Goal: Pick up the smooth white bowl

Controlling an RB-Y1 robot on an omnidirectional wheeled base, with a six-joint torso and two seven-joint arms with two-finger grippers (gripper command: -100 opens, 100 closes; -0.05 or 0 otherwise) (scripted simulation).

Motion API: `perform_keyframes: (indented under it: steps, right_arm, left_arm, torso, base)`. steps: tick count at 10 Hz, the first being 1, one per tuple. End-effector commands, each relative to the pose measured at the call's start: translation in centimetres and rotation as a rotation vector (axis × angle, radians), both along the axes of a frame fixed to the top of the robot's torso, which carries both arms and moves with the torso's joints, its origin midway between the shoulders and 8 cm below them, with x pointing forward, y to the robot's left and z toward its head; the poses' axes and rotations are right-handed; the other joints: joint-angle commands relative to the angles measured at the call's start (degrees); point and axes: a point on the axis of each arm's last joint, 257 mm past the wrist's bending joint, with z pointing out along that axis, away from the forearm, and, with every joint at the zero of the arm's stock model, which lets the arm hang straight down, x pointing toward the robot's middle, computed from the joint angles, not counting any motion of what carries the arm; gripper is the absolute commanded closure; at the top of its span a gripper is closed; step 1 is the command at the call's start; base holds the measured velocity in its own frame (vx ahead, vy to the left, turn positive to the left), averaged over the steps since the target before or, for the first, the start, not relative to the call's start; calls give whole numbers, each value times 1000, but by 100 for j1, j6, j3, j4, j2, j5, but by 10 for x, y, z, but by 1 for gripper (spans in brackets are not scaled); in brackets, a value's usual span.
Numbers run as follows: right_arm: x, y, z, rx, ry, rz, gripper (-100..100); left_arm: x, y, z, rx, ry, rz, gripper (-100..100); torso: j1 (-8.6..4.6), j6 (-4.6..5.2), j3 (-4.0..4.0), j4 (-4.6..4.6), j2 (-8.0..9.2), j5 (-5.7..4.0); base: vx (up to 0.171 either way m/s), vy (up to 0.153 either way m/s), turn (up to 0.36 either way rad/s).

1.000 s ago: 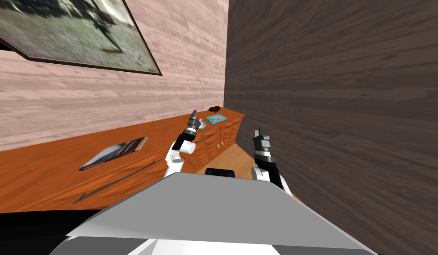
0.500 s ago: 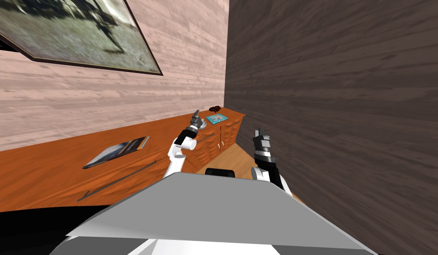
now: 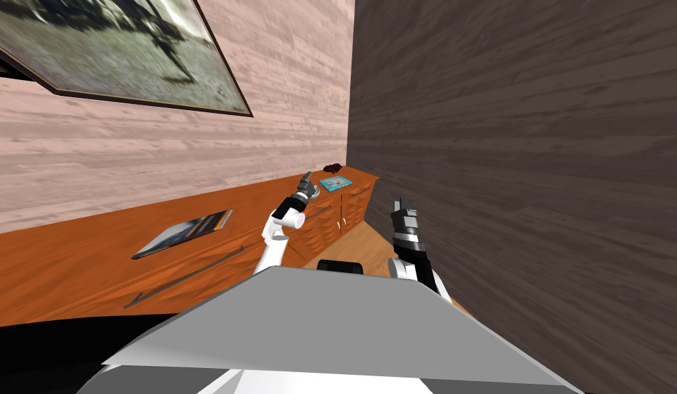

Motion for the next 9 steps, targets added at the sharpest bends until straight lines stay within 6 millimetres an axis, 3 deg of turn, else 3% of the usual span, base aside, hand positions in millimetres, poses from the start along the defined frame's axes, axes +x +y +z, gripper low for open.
perform_keyframes:
  steps: [1, 3, 4, 6, 7, 9]
  right_arm:
    - [0, 0, 0, 0, 0, 0, 0]
    - [0, 0, 0, 0, 0, 0, 0]
    - [0, 0, 0, 0, 0, 0, 0]
    - [0, 0, 0, 0, 0, 0, 0]
    - [0, 0, 0, 0, 0, 0, 0]
    - [0, 0, 0, 0, 0, 0, 0]
  left_arm:
    - [11, -5, 2, -12, 28, -15, -100]
    - [14, -5, -10, -7, 76, -11, -100]
    - [23, -12, -3, -20, 85, -29, -100]
    - [25, -11, -17, -14, 139, -23, -100]
    - [34, -18, -9, -27, 149, -40, -100]
    - [35, -16, -25, -19, 208, -34, -100]
  torso:
    - [0, 0, 0, 0, 0, 0]
    - [2, 0, 2, 1, 4, 0]
    - [2, 0, 1, 1, 2, 0]
    - [3, 0, 3, 1, 6, 1]
    - [1, 0, 2, 1, 4, 0]
    - [1, 0, 3, 1, 5, 0]
  base:
    - [-17, 6, 3]
    - [-14, 8, -3]
    - [-21, 12, 1]
    - [-18, 9, -3]
    - [-21, 4, 1]
    - [-15, 9, -3]
